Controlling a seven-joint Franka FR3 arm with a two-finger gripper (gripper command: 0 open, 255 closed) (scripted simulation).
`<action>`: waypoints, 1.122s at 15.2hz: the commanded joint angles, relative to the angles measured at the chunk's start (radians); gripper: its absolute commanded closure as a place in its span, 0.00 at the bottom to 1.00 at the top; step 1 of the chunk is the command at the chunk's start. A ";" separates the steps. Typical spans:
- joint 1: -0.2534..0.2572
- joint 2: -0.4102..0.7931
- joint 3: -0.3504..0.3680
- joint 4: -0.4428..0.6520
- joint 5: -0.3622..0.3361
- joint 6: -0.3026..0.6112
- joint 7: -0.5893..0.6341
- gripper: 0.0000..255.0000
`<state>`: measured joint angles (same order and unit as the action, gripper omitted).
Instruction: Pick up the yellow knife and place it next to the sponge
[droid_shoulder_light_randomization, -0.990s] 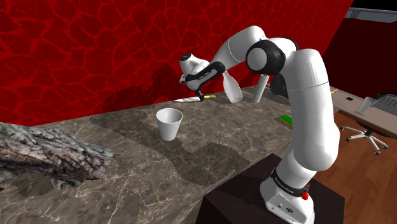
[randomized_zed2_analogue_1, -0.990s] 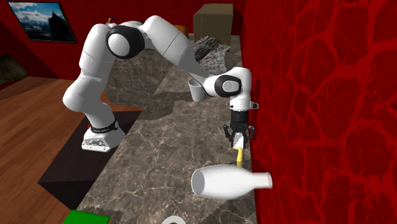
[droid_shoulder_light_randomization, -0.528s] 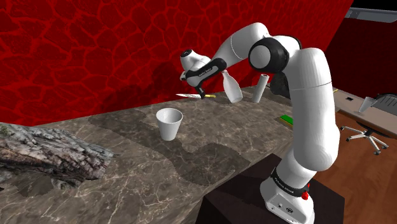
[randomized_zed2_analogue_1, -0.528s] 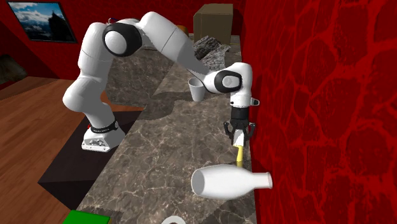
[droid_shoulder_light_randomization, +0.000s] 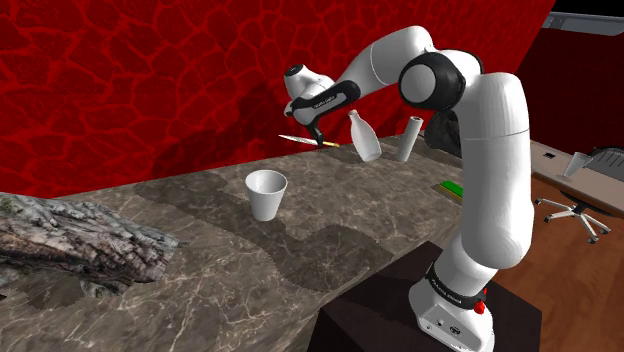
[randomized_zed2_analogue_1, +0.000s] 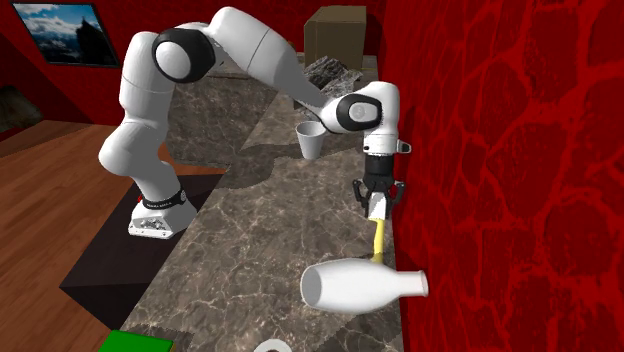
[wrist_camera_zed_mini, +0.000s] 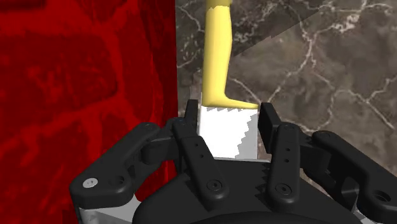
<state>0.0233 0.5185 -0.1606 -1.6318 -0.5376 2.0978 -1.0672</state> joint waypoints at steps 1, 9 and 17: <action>-0.001 -0.010 0.001 0.012 0.004 -0.019 -0.013 1.00; -0.051 -0.142 -0.033 -0.159 -0.027 0.057 -0.057 1.00; -0.142 -0.280 -0.102 -0.375 -0.088 0.201 -0.130 1.00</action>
<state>-0.1067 0.2542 -0.2520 -1.9787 -0.6168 2.2817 -1.1889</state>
